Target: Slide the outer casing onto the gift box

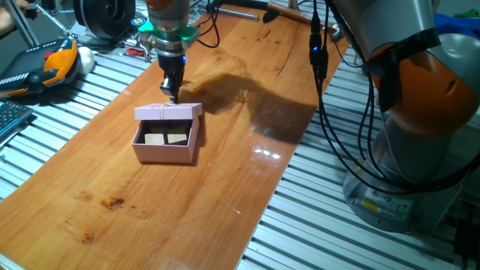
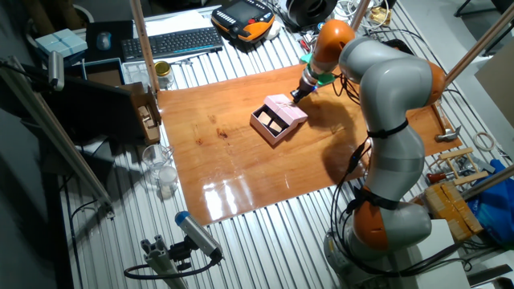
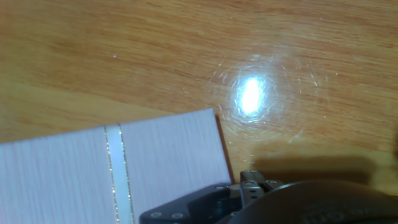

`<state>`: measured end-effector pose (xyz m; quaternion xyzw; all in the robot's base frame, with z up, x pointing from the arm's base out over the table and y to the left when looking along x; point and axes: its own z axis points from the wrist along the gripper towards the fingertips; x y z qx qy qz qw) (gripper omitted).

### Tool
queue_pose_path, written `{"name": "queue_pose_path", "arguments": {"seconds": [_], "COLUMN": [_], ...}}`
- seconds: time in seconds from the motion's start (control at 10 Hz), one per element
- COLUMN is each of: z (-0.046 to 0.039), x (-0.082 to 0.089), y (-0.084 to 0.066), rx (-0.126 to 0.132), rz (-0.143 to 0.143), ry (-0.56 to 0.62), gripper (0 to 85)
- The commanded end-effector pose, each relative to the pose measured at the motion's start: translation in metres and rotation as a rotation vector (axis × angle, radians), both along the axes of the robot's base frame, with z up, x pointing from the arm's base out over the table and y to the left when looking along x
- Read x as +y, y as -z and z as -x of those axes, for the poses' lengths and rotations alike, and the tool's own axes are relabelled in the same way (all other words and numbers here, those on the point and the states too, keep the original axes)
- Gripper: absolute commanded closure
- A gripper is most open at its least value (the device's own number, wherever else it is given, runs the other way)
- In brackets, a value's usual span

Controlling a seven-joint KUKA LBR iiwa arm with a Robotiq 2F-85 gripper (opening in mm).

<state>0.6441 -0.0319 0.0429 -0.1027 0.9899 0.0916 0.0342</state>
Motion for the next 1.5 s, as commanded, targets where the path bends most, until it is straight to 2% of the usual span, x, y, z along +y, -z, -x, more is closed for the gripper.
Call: {"name": "queue_pose_path", "arguments": {"seconds": [0.0, 0.6, 1.4], "z": [0.0000, 0.0014, 0.0021], "x": [0.000, 0.005, 0.007], "y": [0.000, 0.000, -0.009], "rx": [0.003, 0.022, 0.041], "rz": [-0.002, -0.026, -0.029], "ry": [0.000, 0.007, 0.011], "gripper": [85.0, 85.0, 85.0]}}
